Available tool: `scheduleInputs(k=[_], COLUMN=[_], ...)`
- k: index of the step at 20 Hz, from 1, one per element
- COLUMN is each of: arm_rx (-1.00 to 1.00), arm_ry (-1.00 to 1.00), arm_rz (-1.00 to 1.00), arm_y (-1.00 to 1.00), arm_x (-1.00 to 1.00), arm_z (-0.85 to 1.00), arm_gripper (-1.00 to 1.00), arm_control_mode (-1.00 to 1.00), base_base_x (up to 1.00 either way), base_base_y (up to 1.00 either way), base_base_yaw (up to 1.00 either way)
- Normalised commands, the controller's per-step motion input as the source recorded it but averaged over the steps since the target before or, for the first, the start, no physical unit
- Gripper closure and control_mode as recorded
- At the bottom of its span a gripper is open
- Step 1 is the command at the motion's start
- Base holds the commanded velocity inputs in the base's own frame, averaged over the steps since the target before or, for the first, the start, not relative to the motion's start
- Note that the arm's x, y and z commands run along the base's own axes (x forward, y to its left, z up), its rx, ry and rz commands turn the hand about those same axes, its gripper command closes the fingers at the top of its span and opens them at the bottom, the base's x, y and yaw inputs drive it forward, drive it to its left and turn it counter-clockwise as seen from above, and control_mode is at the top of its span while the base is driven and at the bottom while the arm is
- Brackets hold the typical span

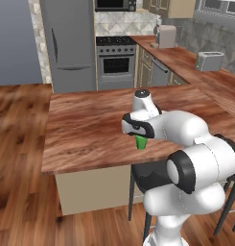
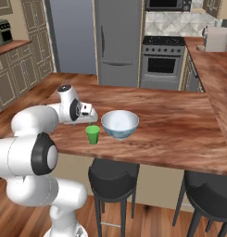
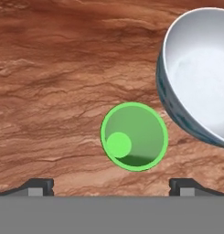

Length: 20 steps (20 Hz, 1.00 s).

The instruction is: Place the cup inside the bowl on the dining table and move the bowl to any counter.

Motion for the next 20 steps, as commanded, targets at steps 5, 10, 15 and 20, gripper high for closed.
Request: scheduleInputs(k=[5, 10, 15, 20], arm_rx=[0.00, -0.01, -0.02, -0.02], arm_ry=[0.00, 0.00, 0.00, 0.00], arm_rz=[0.00, 0.00, 0.00, 0.00], arm_y=[0.00, 0.00, 0.00, 0.00], arm_x=[0.00, 0.00, 0.00, 0.12], arm_z=[-0.17, -0.19, -0.16, -0.03], arm_gripper=[-1.00, -1.00, -1.00, -1.00], arm_control_mode=[-1.00, -1.00, -1.00, -1.00], base_base_x=[0.00, 0.00, 0.00, 0.00], base_base_y=[0.00, 0.00, 0.00, 0.00], base_base_yaw=[0.00, 0.00, 0.00, 0.00])
